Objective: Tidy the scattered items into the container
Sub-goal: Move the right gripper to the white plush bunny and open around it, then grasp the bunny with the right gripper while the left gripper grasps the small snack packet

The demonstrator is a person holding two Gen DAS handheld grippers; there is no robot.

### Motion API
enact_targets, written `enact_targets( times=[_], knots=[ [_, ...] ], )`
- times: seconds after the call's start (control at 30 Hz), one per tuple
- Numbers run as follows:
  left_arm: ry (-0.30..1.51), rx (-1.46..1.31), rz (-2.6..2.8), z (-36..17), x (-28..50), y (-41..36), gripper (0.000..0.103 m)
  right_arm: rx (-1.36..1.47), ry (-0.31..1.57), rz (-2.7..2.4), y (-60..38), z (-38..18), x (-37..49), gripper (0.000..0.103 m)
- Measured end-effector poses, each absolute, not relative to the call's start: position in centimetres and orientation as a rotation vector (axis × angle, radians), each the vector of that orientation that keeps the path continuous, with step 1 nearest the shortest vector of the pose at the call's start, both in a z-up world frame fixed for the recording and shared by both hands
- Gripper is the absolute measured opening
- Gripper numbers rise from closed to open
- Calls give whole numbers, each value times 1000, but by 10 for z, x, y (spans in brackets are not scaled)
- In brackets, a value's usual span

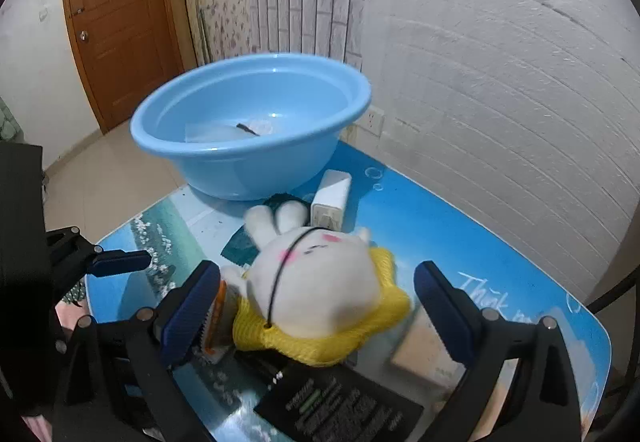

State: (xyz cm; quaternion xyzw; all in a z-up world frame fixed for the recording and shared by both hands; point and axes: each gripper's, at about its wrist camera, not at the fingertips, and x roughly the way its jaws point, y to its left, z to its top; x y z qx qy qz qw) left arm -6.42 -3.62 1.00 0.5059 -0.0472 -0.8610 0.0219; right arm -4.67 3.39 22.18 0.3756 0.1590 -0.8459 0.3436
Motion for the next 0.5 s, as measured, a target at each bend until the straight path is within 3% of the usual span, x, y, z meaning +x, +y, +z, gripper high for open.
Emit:
enact_targets(
  times=[0.5],
  knots=[
    [-3, 1598, -2708, 21, -70, -33, 83, 1012, 365, -2212, 40, 213, -57, 99]
  ],
)
